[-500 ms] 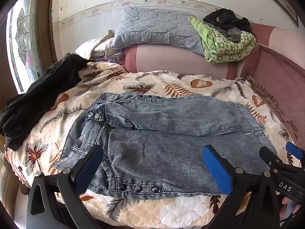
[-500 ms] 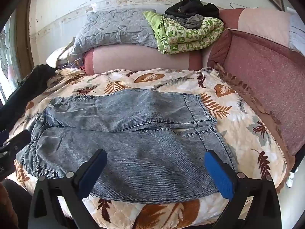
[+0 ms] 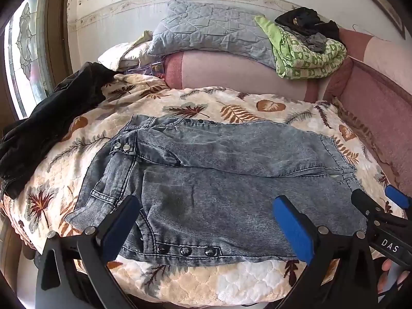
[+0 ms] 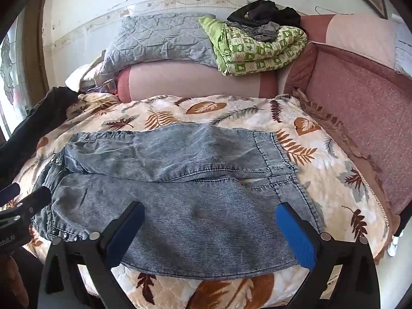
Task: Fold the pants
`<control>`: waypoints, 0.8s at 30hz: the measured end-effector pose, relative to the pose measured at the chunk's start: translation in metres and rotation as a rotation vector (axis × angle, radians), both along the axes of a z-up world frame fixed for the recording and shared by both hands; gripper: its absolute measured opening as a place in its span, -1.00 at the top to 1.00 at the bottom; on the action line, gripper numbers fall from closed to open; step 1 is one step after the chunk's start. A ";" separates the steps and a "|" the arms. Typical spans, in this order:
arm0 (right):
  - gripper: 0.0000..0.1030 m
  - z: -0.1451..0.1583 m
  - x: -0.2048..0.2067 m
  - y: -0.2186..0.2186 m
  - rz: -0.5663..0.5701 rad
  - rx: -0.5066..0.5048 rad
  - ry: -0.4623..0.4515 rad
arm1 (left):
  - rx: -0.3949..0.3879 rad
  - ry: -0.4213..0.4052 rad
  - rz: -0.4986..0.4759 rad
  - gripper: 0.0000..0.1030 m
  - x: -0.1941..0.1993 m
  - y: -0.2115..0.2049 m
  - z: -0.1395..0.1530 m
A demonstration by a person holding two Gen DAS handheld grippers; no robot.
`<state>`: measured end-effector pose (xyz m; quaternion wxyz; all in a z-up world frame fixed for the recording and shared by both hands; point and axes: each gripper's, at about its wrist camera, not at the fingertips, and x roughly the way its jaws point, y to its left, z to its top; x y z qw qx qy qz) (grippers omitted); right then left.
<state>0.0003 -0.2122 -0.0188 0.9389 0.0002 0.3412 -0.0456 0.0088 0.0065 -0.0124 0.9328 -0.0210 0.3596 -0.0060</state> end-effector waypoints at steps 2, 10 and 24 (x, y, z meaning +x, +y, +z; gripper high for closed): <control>-1.00 0.000 0.001 0.001 0.003 -0.004 0.000 | -0.003 0.005 0.004 -1.00 0.001 0.001 -0.001; -1.00 0.003 0.004 0.004 0.019 -0.003 -0.005 | -0.014 0.021 0.012 -1.00 0.004 0.005 -0.004; -1.00 0.005 0.007 0.006 0.023 -0.002 -0.013 | -0.001 0.010 0.019 -1.00 0.004 0.006 -0.002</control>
